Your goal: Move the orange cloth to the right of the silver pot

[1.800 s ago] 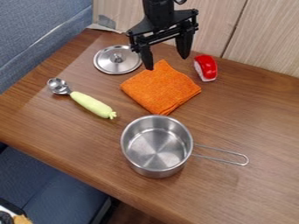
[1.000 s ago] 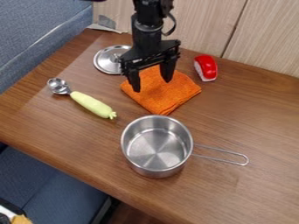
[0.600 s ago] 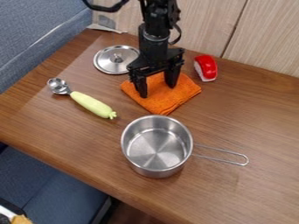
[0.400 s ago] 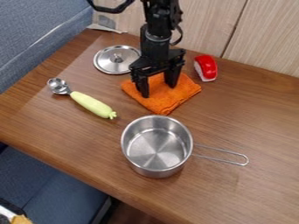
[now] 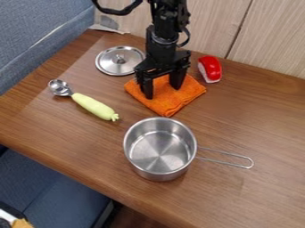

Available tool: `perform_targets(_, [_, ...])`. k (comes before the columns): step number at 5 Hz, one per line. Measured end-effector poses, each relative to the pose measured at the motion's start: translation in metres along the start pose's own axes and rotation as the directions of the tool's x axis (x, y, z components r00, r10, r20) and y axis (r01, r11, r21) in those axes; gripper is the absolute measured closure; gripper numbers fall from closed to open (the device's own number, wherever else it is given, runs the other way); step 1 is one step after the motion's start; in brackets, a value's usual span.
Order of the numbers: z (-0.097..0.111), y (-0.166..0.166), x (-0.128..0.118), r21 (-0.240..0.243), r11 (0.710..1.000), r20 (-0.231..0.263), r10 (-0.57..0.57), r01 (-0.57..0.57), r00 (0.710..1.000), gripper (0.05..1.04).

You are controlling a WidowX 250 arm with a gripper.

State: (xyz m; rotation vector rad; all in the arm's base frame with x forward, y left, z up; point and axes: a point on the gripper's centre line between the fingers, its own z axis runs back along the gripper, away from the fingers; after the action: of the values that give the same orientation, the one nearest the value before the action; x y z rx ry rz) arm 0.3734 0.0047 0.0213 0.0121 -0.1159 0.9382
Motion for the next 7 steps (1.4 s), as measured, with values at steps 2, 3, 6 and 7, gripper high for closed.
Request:
perform_targets(2, [0.005,-0.016,-0.05,-0.003,0.994,-0.027,-0.107,0.107,0.994,0.085])
perform_targets(3, [0.008,-0.02,-0.074,0.009,0.987,-0.016,-0.161,0.161,0.987,0.085])
perform_targets(6, [0.019,-0.022,-0.109,-0.008,0.967,-0.027,-0.255,0.255,0.967,0.085])
perform_targets(7, [0.019,-0.019,-0.1,-0.003,0.971,-0.015,-0.239,0.239,0.971,0.085])
